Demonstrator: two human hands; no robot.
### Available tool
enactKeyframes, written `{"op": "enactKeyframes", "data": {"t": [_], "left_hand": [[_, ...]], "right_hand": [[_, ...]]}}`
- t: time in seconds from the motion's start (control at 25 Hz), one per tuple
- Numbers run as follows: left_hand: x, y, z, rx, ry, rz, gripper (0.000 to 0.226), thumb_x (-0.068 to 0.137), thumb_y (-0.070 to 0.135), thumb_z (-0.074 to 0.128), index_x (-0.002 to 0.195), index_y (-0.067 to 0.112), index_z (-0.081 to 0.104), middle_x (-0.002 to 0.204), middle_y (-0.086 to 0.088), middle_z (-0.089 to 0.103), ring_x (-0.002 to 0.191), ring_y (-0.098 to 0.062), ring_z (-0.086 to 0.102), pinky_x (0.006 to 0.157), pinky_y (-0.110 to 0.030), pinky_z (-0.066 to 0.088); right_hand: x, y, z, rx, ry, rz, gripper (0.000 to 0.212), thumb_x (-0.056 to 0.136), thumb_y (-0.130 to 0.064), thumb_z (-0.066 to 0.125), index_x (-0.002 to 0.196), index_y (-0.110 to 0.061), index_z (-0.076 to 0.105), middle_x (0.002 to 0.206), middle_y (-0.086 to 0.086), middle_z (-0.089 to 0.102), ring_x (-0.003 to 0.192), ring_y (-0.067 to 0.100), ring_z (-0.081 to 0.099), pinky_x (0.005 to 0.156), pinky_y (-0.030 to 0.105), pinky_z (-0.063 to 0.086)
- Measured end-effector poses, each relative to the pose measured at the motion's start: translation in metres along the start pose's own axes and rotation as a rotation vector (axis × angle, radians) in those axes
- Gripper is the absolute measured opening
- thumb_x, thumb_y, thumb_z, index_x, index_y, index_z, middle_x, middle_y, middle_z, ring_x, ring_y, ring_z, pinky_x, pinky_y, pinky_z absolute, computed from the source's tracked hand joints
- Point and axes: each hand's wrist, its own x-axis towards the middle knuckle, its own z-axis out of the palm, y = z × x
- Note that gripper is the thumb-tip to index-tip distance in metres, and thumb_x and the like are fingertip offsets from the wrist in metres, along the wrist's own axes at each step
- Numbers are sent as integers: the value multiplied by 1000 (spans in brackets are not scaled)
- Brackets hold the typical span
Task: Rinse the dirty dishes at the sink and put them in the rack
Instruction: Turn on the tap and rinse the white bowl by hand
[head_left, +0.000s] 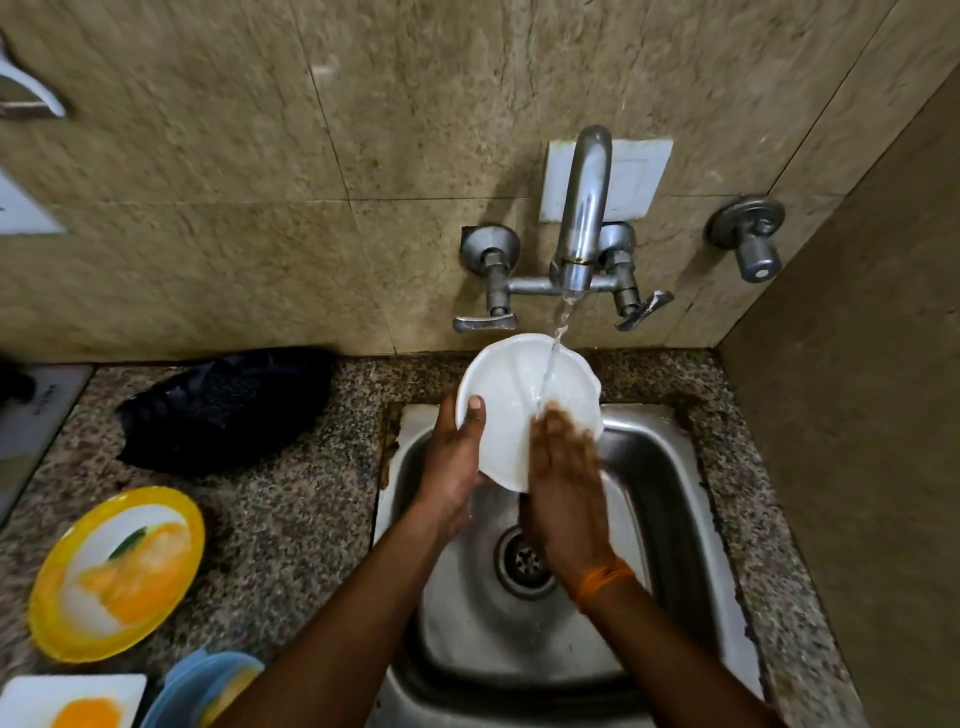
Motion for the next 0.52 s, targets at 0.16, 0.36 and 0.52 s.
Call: {"op": "enactKeyframes", "data": {"t": [0.16,0.36,0.52], "left_hand": [[15,2,-23,-74,-17,-149,42,101,49,56,134,24,61,126,-10,74,110,-33,73,87,-69,56],[15,2,-44,50,-134,-279,49,97,62,51,128,27,66,118,-6,78,109,-31,73,95,-58,57],[19,-22,-62,43,-195,-238,48,102,60,43,132,32,66,130,-9,72,117,-26,61,98,-46,42]], "right_hand": [[-6,4,-19,40,-28,-237,68,78,-4,68,145,-12,55,153,10,52,144,34,45,122,49,30],[-3,17,-42,367,-58,-246,27,87,-26,67,114,-22,74,119,-2,74,115,18,64,103,33,47],[-4,17,-50,1264,-231,434,35,82,-11,81,115,-21,72,112,1,76,101,15,71,81,21,55]]}}
